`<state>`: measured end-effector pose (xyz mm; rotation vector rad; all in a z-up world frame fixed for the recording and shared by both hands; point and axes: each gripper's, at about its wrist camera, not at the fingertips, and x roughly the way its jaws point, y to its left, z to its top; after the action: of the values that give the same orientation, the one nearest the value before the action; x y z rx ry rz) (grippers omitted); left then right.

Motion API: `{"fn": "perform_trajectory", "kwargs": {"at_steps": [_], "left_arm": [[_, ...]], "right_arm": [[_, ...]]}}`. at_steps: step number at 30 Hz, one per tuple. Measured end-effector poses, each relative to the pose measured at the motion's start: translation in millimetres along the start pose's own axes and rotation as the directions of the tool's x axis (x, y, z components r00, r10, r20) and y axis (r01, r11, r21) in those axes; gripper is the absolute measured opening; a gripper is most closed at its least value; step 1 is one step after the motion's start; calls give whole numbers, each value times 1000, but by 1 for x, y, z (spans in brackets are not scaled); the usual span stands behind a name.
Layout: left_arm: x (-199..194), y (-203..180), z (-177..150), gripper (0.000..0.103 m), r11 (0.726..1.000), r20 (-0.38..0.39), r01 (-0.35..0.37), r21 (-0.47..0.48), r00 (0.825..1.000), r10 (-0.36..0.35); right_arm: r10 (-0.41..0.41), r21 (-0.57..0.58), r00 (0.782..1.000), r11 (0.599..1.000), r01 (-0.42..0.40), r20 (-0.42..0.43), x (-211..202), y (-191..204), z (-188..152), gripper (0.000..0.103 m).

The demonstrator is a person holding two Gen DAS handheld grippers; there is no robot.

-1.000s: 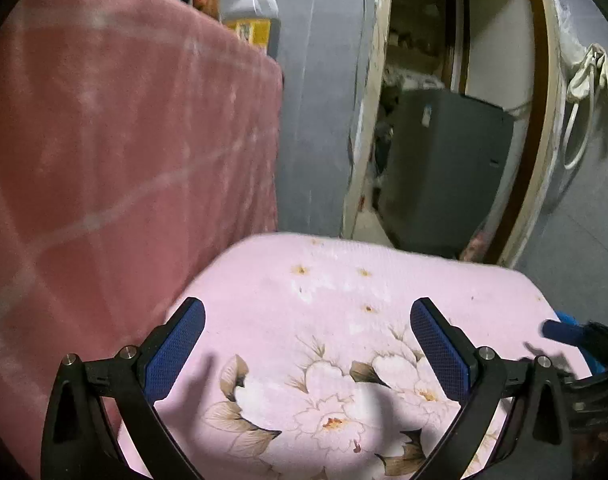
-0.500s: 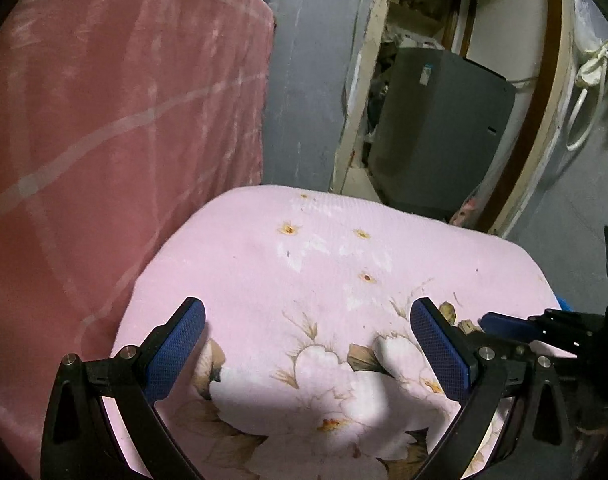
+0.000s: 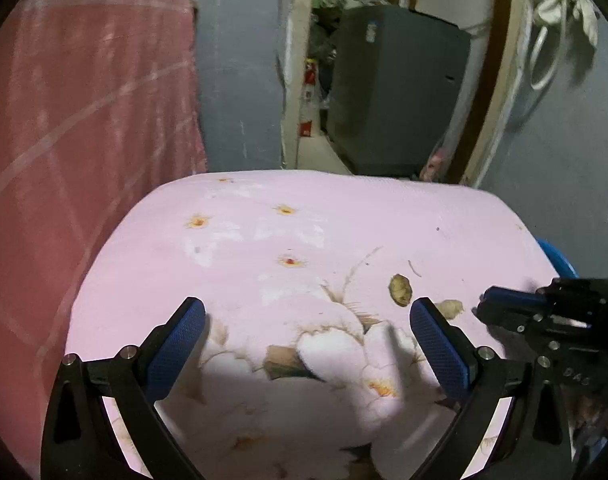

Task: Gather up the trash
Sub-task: 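Grasp a brown lump with left gripper while right gripper grasps another brown lump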

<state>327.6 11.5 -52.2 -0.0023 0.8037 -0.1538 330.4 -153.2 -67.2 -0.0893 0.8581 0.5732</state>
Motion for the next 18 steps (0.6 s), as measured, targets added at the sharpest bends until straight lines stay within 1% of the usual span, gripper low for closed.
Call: {"fn": "perform_trajectory", "kwargs": {"at_steps": [2, 4, 5, 8, 11, 14, 16, 17, 18], "left_arm": [[3, 1, 1, 98, 1000, -10, 4, -2, 1000, -4], [4, 5, 0, 97, 1000, -11, 0, -27, 1000, 0], [4, 10, 0, 97, 999, -9, -4, -50, 1000, 4], [1, 19, 1, 97, 995, 2, -16, -101, 1000, 16], [-1, 25, 3, 97, 992, 2, -26, -122, 1000, 26], [-2, 25, 5, 97, 991, 2, -27, -132, 1000, 28], [-4, 25, 6, 97, 990, 1, -23, -136, 1000, 23], [-4, 25, 6, 97, 991, -1, -18, -133, 1000, 18], [-4, 25, 8, 97, 992, -2, -12, -128, 1000, 12]], "right_arm": [[25, 0, 1000, 1000, -25, 4, -2, -1, 1, 10], [57, -16, 998, 998, -57, 1, -2, 2, 2, 10], [58, -28, 998, 998, -58, -2, -1, 4, 2, 13], [62, -59, 998, 996, -62, -12, 2, 12, 5, 33], [62, -95, 997, 993, -65, -39, 11, 21, 13, 33], [73, -102, 994, 991, -81, -77, 23, 25, 20, 33], [82, -106, 993, 990, -91, -89, 27, 26, 23, 21], [80, -108, 992, 990, -90, -94, 28, 26, 23, 19], [85, -104, 992, 990, -94, -93, 28, 24, 22, 19]]}}
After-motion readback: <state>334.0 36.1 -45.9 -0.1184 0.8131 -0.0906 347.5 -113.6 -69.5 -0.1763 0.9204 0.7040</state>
